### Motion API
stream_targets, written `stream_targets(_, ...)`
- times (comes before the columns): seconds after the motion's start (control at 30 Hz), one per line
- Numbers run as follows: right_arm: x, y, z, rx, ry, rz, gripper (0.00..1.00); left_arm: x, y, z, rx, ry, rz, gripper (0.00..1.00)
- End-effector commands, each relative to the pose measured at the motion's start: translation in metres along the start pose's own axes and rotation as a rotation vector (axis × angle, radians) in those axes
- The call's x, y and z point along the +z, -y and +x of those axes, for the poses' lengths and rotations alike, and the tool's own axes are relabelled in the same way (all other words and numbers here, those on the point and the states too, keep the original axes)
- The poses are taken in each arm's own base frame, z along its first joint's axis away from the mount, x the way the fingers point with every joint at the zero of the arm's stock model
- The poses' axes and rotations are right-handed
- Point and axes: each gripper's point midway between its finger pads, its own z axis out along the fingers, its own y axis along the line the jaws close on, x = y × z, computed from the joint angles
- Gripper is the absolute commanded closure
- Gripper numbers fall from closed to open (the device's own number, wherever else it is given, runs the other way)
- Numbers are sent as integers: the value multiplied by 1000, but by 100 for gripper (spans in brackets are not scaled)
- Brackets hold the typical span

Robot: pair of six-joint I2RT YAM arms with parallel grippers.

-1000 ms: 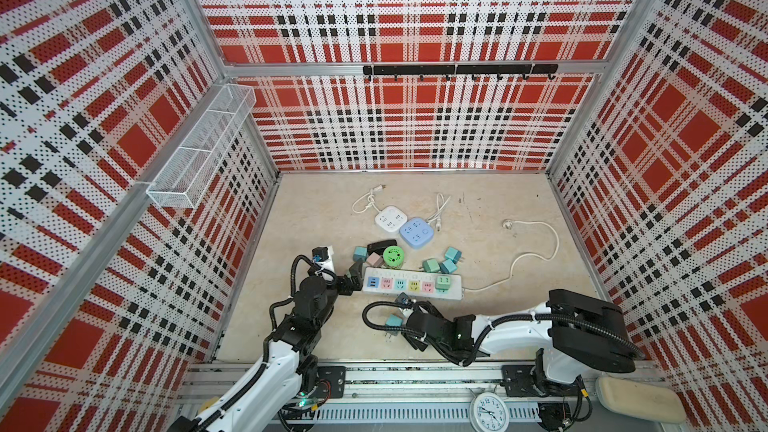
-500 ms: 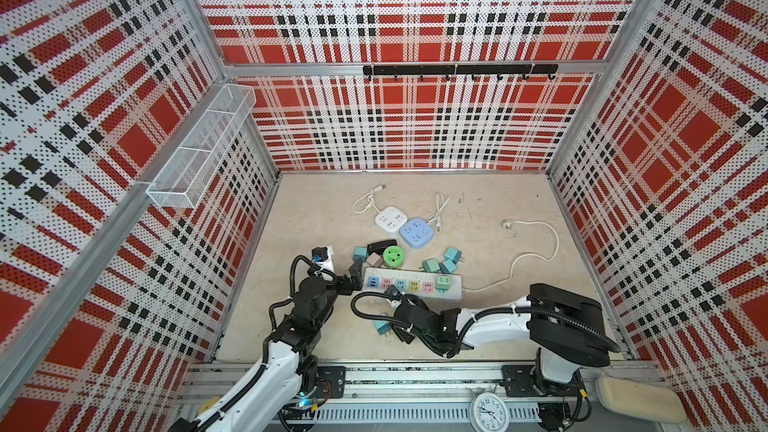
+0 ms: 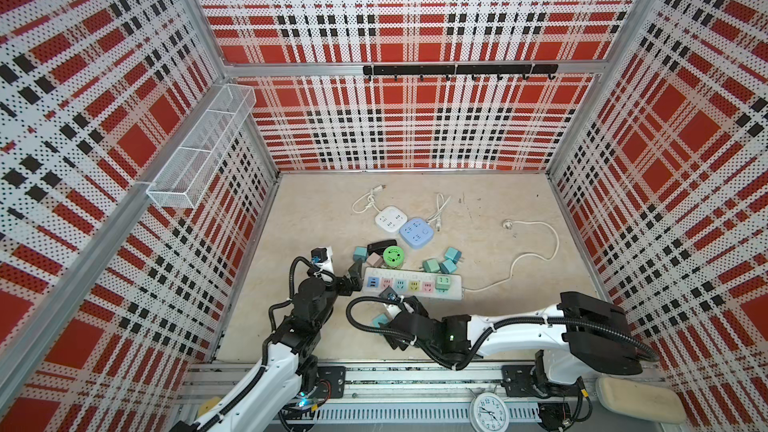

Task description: Insert the plug

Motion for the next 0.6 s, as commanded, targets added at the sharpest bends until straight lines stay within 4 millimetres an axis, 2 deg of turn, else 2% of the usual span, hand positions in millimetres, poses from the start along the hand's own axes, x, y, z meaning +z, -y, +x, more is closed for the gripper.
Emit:
stream_targets(0.0, 9, -10, -2, 61, -7, -15, 13, -2, -5, -1, -23, 22, -18, 1)
stream_targets(0.13, 26, -26, 7, 79, -40, -63, 4, -1, -4, 0, -22, 17, -16, 1)
stream_targets(0.23, 38, -32, 17, 81, -79, -59, 1, 0, -3, 0, -20, 12, -13, 1)
stream_targets(0.57, 54, -31, 47, 107, -168, -30, 3, -2, -4, 0, -20, 18, -16, 1)
